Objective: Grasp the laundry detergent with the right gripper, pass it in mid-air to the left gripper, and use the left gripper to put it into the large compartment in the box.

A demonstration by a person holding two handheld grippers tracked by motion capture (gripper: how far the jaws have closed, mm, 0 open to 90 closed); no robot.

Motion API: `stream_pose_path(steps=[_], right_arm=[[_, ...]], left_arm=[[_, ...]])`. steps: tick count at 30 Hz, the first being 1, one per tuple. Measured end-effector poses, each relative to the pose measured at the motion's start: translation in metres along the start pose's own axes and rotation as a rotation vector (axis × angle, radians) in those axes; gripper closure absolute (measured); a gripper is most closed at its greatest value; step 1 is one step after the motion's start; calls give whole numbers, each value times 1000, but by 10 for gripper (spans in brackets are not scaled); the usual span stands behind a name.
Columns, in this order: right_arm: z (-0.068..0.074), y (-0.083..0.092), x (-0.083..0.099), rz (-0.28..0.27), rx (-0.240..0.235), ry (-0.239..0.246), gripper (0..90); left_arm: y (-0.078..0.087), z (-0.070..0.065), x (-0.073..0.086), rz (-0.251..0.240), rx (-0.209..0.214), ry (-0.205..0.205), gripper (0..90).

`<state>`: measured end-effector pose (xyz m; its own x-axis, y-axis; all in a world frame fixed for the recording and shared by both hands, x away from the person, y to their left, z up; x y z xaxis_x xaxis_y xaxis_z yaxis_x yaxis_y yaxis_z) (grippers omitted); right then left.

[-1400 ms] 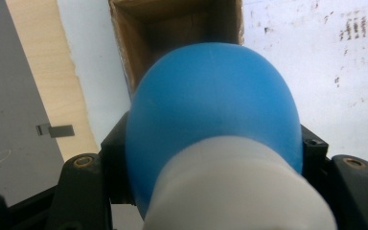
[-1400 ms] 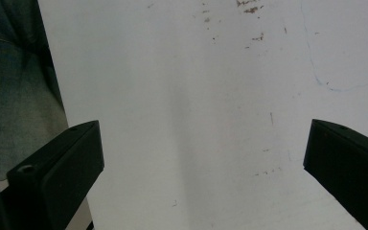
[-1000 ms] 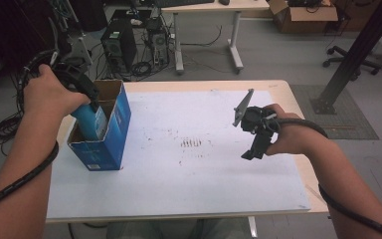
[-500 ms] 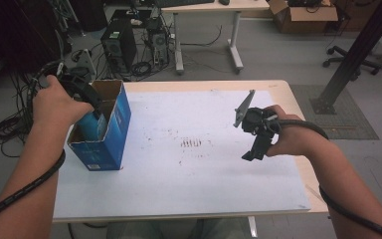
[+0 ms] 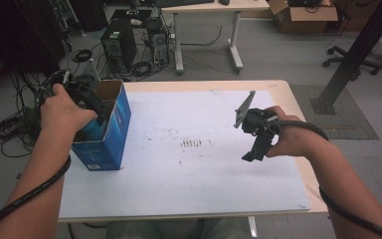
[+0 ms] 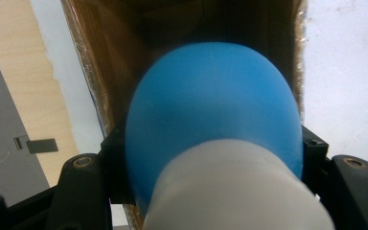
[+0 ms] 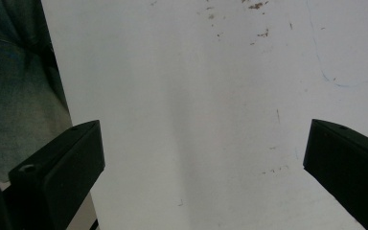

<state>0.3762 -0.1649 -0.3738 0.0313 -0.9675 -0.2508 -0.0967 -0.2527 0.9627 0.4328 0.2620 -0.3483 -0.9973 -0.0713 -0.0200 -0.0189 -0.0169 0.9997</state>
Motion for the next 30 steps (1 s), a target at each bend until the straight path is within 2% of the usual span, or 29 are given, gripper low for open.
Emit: stream_pose_path(steps=[6, 18, 30], right_arm=[[0, -2, 1, 5, -5, -2, 2], [0, -2, 2, 3, -7, -7, 3], [0, -6, 3, 3, -14, -13, 3]], left_arm=[[-7, 2, 0, 5, 6, 9, 374], [-18, 2, -2, 11, 3, -5, 374], [-25, 2, -3, 18, 9, 1, 373]])
Point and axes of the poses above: each handheld gripper's, and its own axes: y roughly backward along the jaws, x roughly out of its underside, z roughly to its left, the point moved 10 cm from there along -y, roughly forward along the jaws, and after that the axes turned 11 degrees about y, right-handed, at the moved point
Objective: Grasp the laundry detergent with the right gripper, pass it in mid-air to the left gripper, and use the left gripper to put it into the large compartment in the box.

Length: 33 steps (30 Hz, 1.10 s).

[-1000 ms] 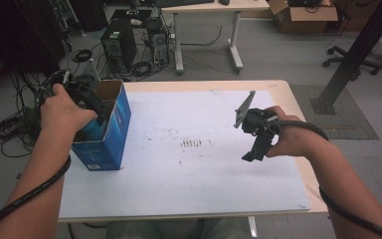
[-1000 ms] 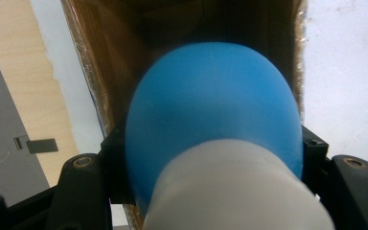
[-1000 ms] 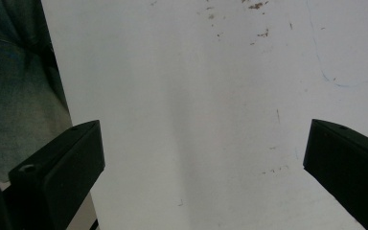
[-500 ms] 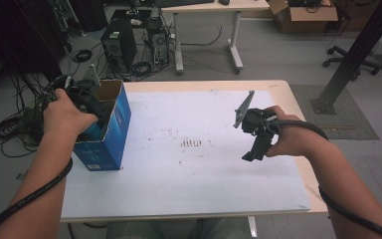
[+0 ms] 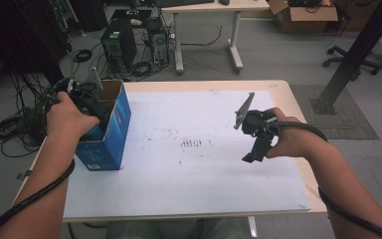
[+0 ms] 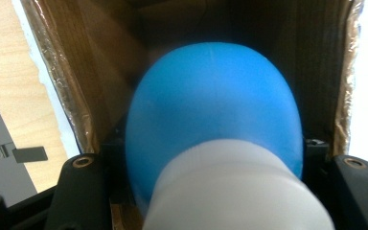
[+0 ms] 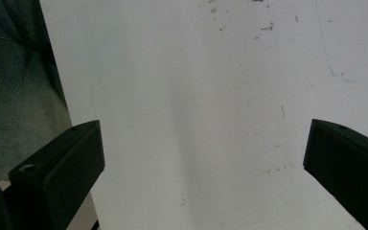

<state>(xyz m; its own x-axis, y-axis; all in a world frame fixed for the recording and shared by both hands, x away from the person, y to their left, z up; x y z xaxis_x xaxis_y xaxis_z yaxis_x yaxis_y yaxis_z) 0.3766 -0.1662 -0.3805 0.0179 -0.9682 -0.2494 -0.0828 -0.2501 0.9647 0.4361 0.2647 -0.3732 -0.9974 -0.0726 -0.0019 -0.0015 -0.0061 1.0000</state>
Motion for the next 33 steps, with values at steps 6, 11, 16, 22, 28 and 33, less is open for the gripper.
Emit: stream_pose_path(steps=[6, 11, 16, 22, 28, 33], right_arm=[[-1, 0, 0, 1, -1, 4, 3], [-1, -2, 0, 1, -4, 3, 3], [-1, -3, 0, 2, -7, 1, 3], [-1, -2, 1, 0, -7, 1, 3], [-1, -2, 2, -1, -6, -1, 3], [-1, -2, 3, -2, -5, -1, 3]], left_arm=[[-4, 1, 0, 4, -11, -10, 374], [-8, 1, 0, 12, -5, -8, 374], [-11, 1, -1, 10, -1, -5, 373], [-12, 2, -2, 5, 6, 1, 373], [-14, 3, -3, -9, 12, 0, 372], [-14, 2, -4, -26, 19, -12, 368]])
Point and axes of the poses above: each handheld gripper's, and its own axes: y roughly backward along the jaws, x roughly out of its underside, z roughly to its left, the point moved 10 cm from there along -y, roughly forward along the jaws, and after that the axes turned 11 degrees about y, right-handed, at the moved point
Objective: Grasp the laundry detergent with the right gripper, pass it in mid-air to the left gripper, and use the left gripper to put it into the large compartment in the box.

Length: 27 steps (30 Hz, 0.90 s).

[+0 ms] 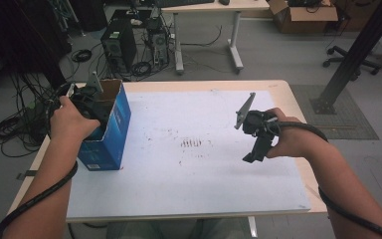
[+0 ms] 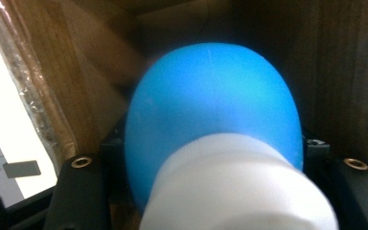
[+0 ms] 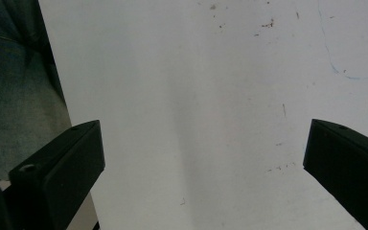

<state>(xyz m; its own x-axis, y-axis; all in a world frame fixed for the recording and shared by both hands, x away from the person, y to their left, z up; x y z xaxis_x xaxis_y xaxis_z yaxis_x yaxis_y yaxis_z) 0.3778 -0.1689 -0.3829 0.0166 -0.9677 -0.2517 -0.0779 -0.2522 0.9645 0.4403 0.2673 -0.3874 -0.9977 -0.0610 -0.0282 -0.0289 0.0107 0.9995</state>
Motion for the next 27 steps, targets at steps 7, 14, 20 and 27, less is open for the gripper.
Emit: stream_pose_path(steps=[7, 14, 20, 27], right_arm=[[1, 1, 1, -2, 1, -6, 3], [1, 1, 3, -4, 0, -11, 3], [1, 0, 3, -9, -1, -7, 3], [1, -1, 4, -11, 1, -14, 3]], left_arm=[[0, 1, 0, -6, -11, 9, 350], [1, 0, -1, -11, -1, 18, 328], [3, 0, -2, -16, -6, 19, 315], [4, 0, -2, -13, -4, 24, 315]])
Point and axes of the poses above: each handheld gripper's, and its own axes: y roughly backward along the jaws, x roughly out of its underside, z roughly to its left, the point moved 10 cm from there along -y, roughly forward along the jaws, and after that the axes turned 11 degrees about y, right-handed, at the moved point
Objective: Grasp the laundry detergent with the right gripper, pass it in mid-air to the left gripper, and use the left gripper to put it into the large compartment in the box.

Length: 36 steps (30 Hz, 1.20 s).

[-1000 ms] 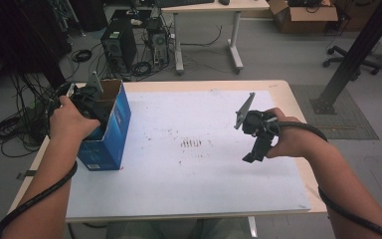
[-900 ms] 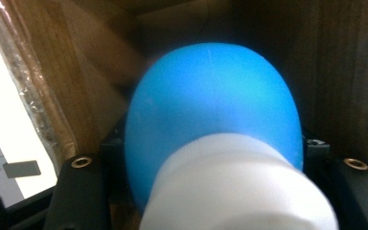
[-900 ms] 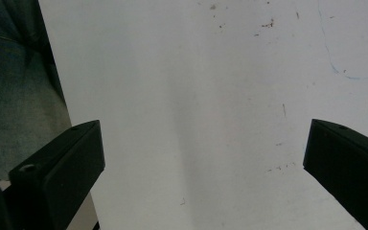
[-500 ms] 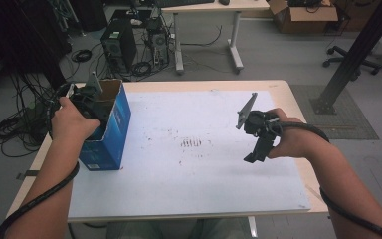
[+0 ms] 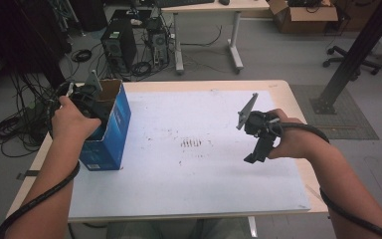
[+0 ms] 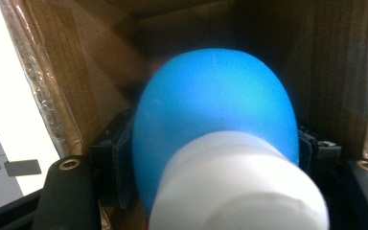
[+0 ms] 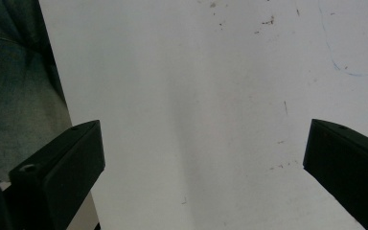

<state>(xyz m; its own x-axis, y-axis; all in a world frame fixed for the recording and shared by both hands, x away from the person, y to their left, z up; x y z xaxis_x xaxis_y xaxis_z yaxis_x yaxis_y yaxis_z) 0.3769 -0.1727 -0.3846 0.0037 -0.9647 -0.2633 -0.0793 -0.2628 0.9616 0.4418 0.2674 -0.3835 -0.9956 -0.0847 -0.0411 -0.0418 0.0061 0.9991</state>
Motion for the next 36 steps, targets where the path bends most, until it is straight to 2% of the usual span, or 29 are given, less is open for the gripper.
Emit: stream_pose_path(steps=[4, 16, 20, 25, 32, 36], right_arm=[[0, 0, 1, 0, -1, 2, 3], [1, 1, 2, -3, 0, 0, 3], [1, 2, 2, -5, 3, 3, 3], [1, 4, 0, -5, 4, 3, 3], [1, 6, -1, -8, 10, 8, 3], [1, 7, -1, -7, 11, 7, 3]], left_arm=[[1, -1, 0, -3, 7, 5, 298], [9, -2, 1, -13, -9, 2, 280], [14, -2, 1, -21, -2, 7, 275], [20, -1, 2, -20, 16, 13, 215], [25, 0, 4, -21, -3, 12, 235], [30, 0, 4, -30, 0, 10, 234]])
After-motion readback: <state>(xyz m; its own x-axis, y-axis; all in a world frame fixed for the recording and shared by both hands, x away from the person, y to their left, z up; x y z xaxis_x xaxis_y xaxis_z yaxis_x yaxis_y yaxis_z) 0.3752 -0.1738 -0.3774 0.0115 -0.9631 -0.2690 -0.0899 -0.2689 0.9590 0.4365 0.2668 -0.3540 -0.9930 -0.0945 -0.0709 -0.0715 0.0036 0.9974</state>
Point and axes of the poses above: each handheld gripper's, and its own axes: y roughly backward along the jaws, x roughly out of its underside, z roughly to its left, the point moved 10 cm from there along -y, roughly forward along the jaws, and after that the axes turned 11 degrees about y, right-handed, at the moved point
